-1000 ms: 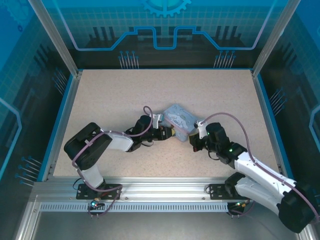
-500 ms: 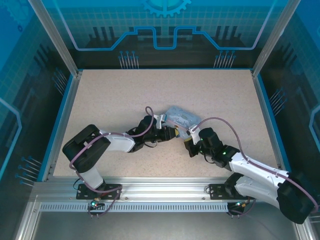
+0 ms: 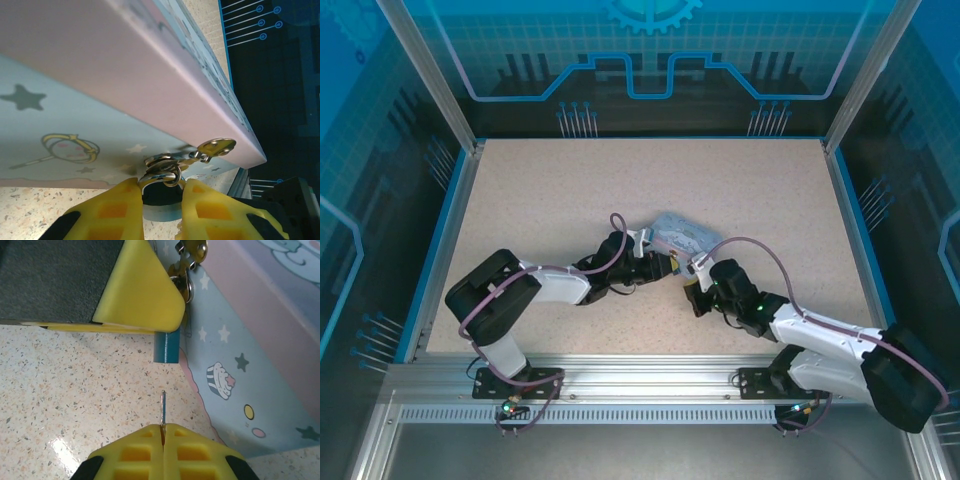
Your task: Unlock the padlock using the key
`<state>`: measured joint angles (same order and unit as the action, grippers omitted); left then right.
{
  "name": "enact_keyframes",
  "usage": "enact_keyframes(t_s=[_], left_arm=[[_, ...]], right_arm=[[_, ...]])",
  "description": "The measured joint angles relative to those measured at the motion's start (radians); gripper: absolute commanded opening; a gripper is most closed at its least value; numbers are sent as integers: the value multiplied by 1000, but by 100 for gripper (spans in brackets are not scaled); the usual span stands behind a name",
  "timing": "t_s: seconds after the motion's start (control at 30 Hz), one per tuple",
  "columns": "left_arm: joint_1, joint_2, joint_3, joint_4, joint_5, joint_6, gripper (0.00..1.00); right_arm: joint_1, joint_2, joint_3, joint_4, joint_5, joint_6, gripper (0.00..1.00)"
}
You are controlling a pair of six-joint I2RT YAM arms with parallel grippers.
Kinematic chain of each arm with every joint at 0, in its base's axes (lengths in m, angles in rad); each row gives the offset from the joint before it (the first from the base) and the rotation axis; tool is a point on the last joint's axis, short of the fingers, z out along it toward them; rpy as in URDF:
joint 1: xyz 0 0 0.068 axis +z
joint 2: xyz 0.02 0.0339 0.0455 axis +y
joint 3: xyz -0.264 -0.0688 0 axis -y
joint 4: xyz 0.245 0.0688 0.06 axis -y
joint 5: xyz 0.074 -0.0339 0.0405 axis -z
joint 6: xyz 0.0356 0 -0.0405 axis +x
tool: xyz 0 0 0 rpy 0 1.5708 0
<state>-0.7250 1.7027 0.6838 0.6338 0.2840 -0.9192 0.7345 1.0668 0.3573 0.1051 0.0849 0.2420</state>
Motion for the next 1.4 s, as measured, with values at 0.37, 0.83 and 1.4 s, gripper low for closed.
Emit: enact_keyframes(t_s=[0.37, 0.83, 1.4], left_arm=[[-5, 0, 2, 2, -4, -25, 14], [-6, 0, 10, 2, -11, -25, 14], [-6, 0, 10, 6, -12, -27, 14]], right_arm=[[5, 22, -18, 82, 45, 0, 3], [7, 61, -17, 103, 47, -8, 3], [9, 61, -17, 152, 61, -8, 3]])
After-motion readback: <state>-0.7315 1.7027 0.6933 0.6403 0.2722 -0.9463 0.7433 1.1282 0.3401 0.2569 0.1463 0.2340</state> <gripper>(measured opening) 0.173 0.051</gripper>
